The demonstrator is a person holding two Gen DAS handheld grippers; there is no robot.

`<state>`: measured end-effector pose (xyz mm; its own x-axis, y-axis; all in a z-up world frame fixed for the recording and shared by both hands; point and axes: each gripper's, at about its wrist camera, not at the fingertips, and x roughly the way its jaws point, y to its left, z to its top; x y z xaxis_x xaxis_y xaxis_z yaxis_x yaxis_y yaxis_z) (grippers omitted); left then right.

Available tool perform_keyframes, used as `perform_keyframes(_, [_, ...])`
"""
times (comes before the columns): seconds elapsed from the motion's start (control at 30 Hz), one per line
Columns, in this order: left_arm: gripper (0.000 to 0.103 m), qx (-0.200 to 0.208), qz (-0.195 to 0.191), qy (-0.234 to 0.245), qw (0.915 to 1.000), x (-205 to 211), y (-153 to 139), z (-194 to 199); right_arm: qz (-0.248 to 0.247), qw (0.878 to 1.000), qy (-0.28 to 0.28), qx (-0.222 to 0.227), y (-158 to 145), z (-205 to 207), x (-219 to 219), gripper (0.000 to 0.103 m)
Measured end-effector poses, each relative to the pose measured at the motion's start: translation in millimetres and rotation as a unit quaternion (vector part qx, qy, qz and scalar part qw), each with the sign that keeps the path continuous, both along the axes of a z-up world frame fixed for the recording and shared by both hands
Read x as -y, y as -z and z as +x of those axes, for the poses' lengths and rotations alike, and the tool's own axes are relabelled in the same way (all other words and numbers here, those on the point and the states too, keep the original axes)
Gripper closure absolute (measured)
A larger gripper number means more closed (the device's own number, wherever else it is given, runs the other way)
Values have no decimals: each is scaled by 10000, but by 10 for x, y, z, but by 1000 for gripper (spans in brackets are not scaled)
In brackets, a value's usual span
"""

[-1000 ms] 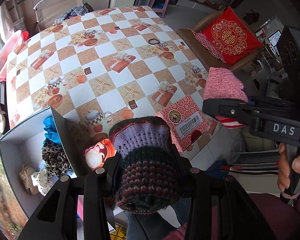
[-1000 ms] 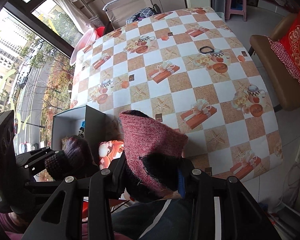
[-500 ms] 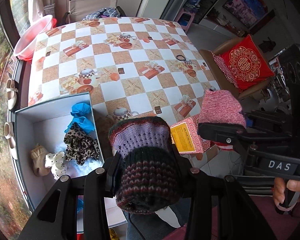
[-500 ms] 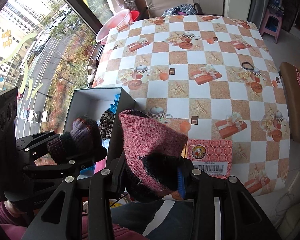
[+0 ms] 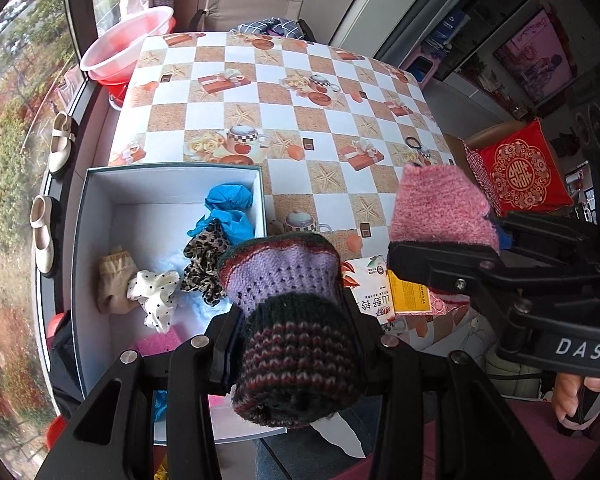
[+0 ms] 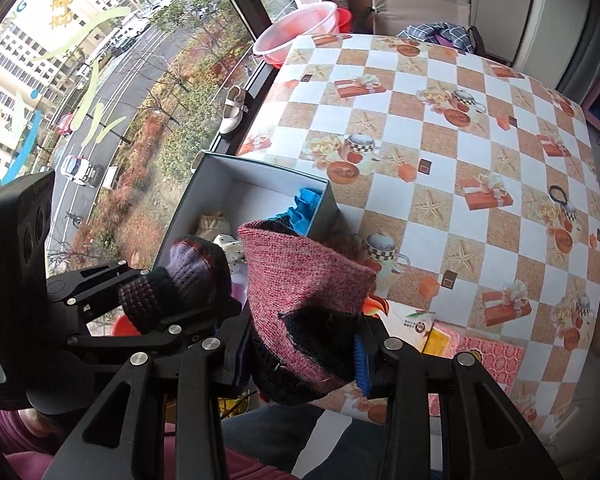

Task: Organize soft objects
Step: 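Carry the striped knit hat and pink-black hat over the white box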

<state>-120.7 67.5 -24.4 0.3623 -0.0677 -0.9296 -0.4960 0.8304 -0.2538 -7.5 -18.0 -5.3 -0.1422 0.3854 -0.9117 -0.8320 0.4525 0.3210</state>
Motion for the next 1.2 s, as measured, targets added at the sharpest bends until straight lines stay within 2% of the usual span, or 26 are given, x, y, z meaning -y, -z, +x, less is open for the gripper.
perform_keyframes(0.27, [57,-155,58,-244,9996,-100,74,-153,-58,9983,-574,-57,88,-306,-274,62])
perform_keyframes(0.47, [57,-258,47,-365,9990,-141,151,-236,-185,9978,-619,-179,187,-333,-309,62])
perform_keyframes(0.6, [57,-364,179,-371,9985,-155,194,-277,-240,9974,-661,-183,219,-351,-341,62])
perform_keyframes(1.2, [57,-533,55,-522,9972,-221,318,-387,-455,9956,-745,-341,368,-372,-394,62])
